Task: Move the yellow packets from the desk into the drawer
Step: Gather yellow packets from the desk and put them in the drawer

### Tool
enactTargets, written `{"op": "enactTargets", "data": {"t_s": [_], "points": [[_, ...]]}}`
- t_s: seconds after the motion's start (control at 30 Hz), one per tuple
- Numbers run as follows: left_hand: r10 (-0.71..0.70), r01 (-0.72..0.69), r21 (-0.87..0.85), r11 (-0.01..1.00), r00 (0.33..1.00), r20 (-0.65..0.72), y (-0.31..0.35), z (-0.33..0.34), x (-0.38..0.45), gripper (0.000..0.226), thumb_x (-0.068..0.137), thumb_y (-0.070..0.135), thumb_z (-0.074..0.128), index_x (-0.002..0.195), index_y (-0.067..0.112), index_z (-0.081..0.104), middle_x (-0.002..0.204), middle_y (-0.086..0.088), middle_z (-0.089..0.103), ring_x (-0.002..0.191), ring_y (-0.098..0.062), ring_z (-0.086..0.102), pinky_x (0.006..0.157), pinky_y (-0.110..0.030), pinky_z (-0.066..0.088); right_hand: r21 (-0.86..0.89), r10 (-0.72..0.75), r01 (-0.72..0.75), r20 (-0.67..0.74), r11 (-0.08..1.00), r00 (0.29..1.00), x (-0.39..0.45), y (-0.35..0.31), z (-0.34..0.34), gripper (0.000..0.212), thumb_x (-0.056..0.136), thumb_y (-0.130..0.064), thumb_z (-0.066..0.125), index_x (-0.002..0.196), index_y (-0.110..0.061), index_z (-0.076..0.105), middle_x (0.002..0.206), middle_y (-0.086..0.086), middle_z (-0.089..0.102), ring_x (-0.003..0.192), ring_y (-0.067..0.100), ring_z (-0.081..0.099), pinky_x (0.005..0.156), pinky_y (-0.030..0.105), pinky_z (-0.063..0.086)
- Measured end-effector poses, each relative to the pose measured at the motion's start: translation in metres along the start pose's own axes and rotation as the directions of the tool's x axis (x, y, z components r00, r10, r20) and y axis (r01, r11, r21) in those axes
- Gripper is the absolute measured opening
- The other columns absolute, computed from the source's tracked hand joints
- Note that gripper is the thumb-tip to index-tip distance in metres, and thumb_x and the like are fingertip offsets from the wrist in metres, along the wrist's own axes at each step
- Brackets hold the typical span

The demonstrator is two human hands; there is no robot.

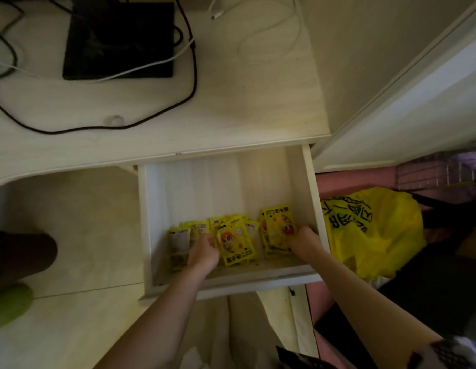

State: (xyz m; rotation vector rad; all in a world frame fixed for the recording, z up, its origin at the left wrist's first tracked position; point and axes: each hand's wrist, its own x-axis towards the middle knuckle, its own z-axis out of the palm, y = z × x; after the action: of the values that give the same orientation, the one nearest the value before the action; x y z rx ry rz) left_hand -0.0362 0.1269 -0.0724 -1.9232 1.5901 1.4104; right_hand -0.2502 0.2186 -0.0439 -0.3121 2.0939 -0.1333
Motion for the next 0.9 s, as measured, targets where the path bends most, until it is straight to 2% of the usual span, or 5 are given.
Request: {"op": "enactTargets", "data": {"t_s": [0.1, 0.23, 0.43, 0.67, 0.9], "points": [[0.002, -0.003, -0.018, 1.0, 1.0, -0.014, -0.005, -0.014, -0.017, 0.04, 0.089, 0.008, 0.053, 0.129, 0.013, 0.055, 0.128, -0.009, 0.061, 0.118, -0.028, 0.057, 0.097, -0.033, 0.046, -0.066, -0.028, 0.029, 0.012, 0.997, 1.0, -0.014, -0.002, -0.002, 0.016, 0.093, -0.01, 0.047, 0.106, -0.002, 0.051, 0.115, 0.018, 0.061, 0.096, 0.027, 0.059, 0.085, 0.035, 0.049], [0.026, -0.031, -0.08, 0.996, 0.998, -0.063, -0.014, -0.031, -0.039, 0.038, 0.09, 0.013, 0.056, 0.128, 0.017, 0.056, 0.124, -0.006, 0.064, 0.112, -0.024, 0.06, 0.092, -0.032, 0.049, -0.09, -0.098, 0.102, 0.048, 0.991, 0.994, -0.03, -0.007, -0.001, 0.031, 0.091, -0.017, 0.049, 0.116, -0.001, 0.053, 0.098, 0.011, 0.06, 0.076, 0.021, 0.053, 0.062, 0.029, 0.046], [0.081, -0.113, -0.147, 0.983, 0.974, -0.213, -0.031, -0.056, -0.08, 0.038, 0.09, 0.01, 0.061, 0.127, 0.011, 0.056, 0.119, -0.007, 0.066, 0.109, -0.023, 0.061, 0.085, -0.025, 0.044, -0.183, -0.279, 0.292, 0.097, 0.939, 0.956, -0.066, -0.039, 0.006, 0.033, 0.094, -0.013, 0.046, 0.124, -0.003, 0.052, 0.1, 0.007, 0.054, 0.087, 0.02, 0.05, 0.076, 0.027, 0.04], [0.081, -0.193, -0.228, 0.954, 0.902, -0.424, -0.065, -0.085, -0.125, 0.028, 0.093, 0.012, 0.054, 0.119, 0.011, 0.061, 0.108, -0.01, 0.069, 0.091, -0.018, 0.061, 0.076, -0.021, 0.042, -0.26, -0.473, 0.506, 0.182, 0.823, 0.862, -0.112, -0.088, 0.039, 0.036, 0.096, -0.019, 0.04, 0.131, -0.014, 0.047, 0.1, 0.01, 0.066, 0.069, 0.02, 0.059, 0.049, 0.024, 0.041], [-0.042, -0.162, -0.336, 0.928, 0.851, -0.524, -0.116, -0.113, -0.145, 0.025, 0.093, 0.012, 0.052, 0.117, 0.014, 0.061, 0.103, -0.006, 0.067, 0.098, -0.02, 0.062, 0.08, -0.024, 0.045, -0.37, -0.626, 0.688, 0.289, 0.625, 0.724, -0.163, -0.135, 0.093, 0.033, 0.098, -0.025, 0.04, 0.129, -0.017, 0.05, 0.112, 0.007, 0.065, 0.082, 0.023, 0.064, 0.07, 0.037, 0.054]]}}
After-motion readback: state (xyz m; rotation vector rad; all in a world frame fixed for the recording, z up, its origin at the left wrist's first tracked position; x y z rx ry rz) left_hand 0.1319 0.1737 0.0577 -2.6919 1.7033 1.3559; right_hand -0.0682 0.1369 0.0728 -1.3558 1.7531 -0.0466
